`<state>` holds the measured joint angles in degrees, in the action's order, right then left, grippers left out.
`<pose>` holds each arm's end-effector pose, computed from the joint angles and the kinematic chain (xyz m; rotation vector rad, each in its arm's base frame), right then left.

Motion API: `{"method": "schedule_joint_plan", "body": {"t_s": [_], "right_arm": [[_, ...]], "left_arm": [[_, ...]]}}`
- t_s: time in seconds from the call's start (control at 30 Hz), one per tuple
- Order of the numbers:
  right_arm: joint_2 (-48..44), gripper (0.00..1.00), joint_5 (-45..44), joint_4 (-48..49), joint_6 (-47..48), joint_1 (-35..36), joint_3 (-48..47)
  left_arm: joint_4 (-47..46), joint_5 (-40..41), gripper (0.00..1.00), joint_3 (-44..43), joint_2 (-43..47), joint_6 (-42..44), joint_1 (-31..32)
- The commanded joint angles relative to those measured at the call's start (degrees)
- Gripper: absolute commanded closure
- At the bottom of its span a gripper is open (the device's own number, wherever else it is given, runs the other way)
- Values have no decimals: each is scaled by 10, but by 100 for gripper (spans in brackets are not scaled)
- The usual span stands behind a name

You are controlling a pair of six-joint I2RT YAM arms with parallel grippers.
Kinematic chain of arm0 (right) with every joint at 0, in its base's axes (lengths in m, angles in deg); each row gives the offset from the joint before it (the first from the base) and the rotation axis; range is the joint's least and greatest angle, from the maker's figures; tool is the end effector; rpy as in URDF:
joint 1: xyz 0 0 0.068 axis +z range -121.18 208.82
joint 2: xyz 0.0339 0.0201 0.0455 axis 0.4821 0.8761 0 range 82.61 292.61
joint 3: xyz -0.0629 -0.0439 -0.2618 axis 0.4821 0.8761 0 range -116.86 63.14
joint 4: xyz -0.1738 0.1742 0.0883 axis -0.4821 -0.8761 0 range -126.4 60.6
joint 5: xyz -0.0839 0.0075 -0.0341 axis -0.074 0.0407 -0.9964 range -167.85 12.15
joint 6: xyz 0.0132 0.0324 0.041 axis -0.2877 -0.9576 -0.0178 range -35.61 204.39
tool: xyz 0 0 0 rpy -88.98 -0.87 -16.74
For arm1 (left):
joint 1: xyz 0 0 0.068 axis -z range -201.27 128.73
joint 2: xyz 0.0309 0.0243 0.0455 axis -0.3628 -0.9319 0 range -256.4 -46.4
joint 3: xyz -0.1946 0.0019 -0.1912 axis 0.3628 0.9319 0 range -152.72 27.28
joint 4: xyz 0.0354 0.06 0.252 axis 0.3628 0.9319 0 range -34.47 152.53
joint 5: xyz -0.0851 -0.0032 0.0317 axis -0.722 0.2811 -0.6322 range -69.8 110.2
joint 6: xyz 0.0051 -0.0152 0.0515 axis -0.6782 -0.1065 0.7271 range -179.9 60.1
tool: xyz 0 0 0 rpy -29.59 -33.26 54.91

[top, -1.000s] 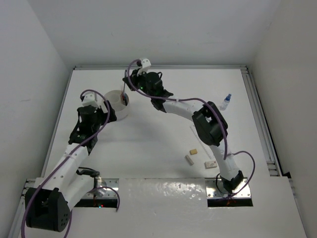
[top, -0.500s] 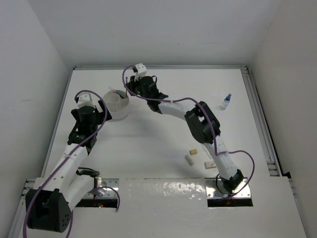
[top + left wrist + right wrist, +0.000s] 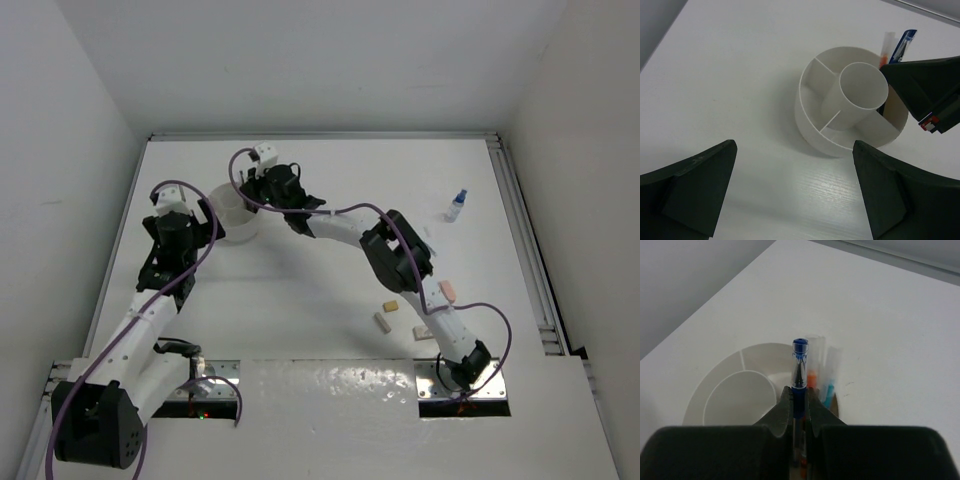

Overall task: Sort the stationery into containers
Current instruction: Place the pen in the storage box.

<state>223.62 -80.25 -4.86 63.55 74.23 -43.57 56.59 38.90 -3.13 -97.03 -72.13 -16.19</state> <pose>0.4007 0.4044 0.1725 -0.3541 1.7763 0.8023 0.2037 -0.0067 0.2501 -0.3339 1.8942 0.1145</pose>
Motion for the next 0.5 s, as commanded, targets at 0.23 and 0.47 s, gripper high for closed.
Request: {"method": "schedule_joint_plan", "body": {"t_s": [0.23, 0.47], "right_arm": [[-4, 100, -25, -14, 12, 5, 8], [-20, 86, -35, 3, 7, 5, 35]], "left_arm": [[-30, -5, 0, -1, 4, 9, -12], [-38, -9, 0, 1, 3, 11, -15]]}}
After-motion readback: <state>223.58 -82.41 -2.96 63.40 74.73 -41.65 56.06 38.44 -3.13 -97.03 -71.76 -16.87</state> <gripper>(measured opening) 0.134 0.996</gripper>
